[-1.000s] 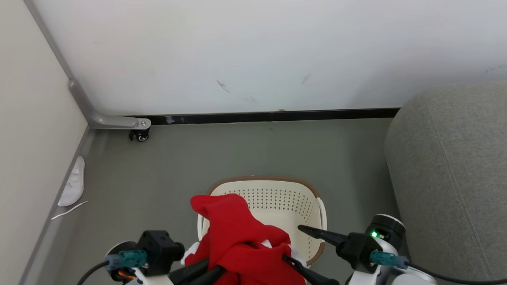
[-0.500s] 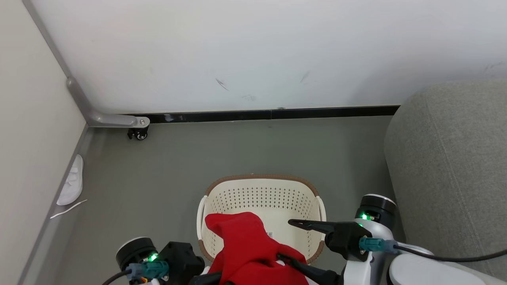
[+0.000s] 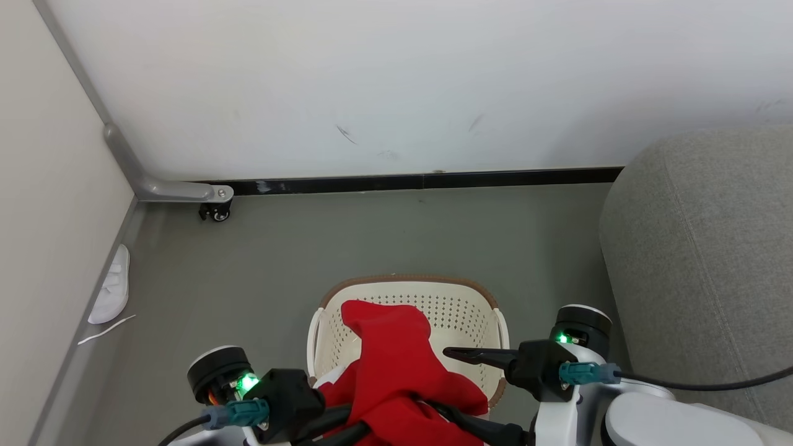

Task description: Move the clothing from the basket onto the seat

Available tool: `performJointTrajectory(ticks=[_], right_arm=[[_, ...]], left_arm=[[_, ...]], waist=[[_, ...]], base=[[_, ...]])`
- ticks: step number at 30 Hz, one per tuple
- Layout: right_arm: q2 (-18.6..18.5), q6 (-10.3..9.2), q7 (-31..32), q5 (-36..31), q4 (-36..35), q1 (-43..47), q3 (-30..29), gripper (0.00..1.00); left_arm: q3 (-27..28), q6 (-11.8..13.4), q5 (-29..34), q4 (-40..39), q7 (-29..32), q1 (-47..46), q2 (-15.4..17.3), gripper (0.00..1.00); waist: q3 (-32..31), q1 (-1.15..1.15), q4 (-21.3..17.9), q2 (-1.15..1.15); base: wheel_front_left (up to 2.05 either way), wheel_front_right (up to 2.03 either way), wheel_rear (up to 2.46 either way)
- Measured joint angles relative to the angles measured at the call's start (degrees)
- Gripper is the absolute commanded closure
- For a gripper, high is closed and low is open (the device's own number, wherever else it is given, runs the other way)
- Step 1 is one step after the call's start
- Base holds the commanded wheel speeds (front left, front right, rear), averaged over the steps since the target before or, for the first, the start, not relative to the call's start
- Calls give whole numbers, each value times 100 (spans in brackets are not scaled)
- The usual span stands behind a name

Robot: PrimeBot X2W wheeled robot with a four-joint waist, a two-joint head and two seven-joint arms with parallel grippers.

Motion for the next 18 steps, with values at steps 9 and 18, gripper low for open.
performJointTrajectory(ticks=[9,18], right_arm=[[-2,0,-83,286,77,-93,93,0],[4,0,-149,377,171,-104,180,0]], left_arm=[[-346,-1,37,298,-396,-495,-33,100],[-552,-2,36,725,-725,-882,-44,100]], waist=[[-3,0,29,0],[-67,0,81,0]], base=[[0,0,0],[0,0,0]])
